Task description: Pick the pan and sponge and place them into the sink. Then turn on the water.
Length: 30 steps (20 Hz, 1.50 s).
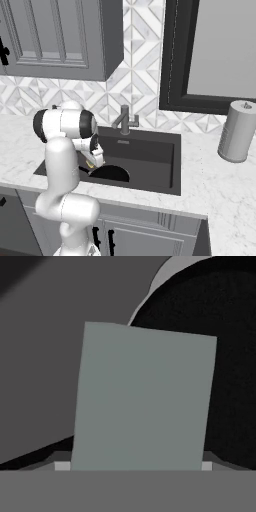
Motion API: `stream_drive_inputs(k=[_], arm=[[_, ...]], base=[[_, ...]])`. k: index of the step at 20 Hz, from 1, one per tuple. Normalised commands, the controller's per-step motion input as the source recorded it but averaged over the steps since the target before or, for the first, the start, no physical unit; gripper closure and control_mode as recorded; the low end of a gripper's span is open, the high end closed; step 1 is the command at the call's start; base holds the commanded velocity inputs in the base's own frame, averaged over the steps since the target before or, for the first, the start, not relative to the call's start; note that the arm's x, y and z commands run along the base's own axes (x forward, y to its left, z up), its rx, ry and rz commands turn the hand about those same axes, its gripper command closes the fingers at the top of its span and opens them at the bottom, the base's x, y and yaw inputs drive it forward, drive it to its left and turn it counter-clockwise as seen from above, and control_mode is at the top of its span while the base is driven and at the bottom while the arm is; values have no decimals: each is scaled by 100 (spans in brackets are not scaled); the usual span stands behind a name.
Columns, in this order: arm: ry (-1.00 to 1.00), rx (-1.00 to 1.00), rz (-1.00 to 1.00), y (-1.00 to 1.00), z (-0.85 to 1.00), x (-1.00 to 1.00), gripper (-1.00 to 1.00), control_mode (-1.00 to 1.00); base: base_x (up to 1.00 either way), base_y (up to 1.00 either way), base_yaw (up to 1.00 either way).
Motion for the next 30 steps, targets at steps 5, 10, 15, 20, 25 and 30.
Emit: stream_drive_inputs(k=[5, 10, 15, 20, 25, 30], arm=[[0, 0, -5, 0, -33, 22, 100, -100], [3, -4, -3, -1, -30, 16, 100, -100], [5, -2, -3, -4, -17, 7, 100, -100], [1, 0, 0, -2, -12, 2, 100, -100], [1, 0, -2, 0, -15, 6, 100, -100], [2, 0, -3, -5, -3, 5, 100, -100]], base=[[0, 0, 0], [0, 0, 0], [0, 0, 0], [0, 0, 0], [0, 0, 0], [0, 0, 0]])
